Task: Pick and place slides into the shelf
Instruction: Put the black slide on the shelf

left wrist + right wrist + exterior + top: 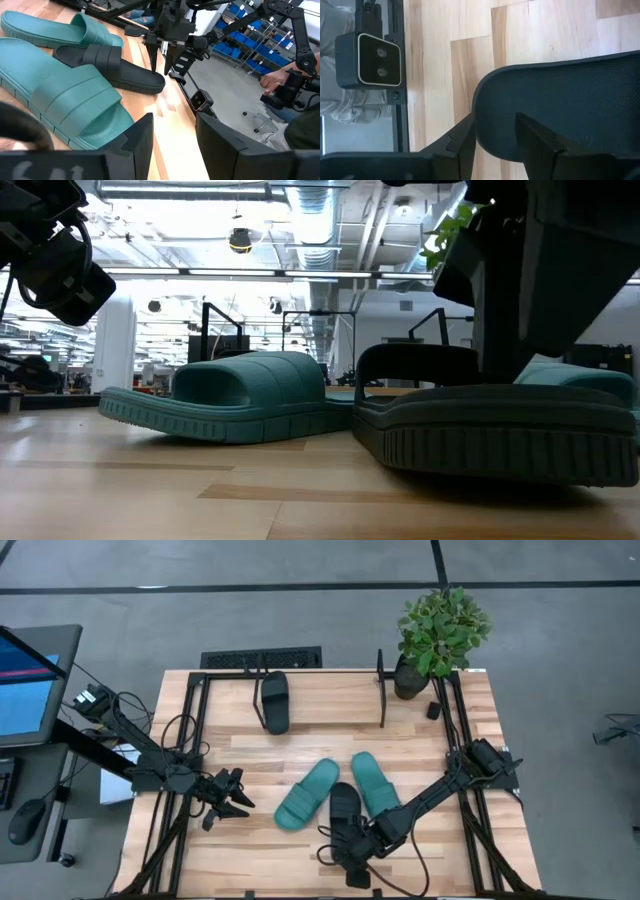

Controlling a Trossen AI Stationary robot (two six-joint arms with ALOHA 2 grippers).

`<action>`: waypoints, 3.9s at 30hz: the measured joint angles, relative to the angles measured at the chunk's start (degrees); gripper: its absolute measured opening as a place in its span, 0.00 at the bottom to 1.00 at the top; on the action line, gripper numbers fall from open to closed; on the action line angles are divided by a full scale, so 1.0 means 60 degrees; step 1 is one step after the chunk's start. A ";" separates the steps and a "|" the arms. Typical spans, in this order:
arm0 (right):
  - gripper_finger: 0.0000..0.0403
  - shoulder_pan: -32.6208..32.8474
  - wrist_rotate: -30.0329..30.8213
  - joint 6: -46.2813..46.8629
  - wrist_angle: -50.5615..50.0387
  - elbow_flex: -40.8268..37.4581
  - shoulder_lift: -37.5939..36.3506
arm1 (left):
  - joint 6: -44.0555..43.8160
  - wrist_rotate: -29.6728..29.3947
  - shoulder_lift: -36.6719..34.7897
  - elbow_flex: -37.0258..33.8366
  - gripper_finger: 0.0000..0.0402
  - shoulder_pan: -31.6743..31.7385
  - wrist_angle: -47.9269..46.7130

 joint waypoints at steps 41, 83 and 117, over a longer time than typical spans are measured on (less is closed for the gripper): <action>0.30 0.0212 0.0234 -0.1165 0.0644 0.0080 0.1246 | -0.0262 0.0244 -0.0036 0.0022 0.34 0.0001 -0.0238; 0.00 0.0139 0.0718 0.1597 -0.4186 0.2332 0.1206 | -0.0569 -0.0270 -0.0036 0.0029 0.34 0.0000 -0.0652; 0.00 0.0103 0.3533 0.1421 -0.8372 0.6401 0.1155 | -0.1060 -0.0259 -0.0033 0.0036 0.34 0.0003 -0.4835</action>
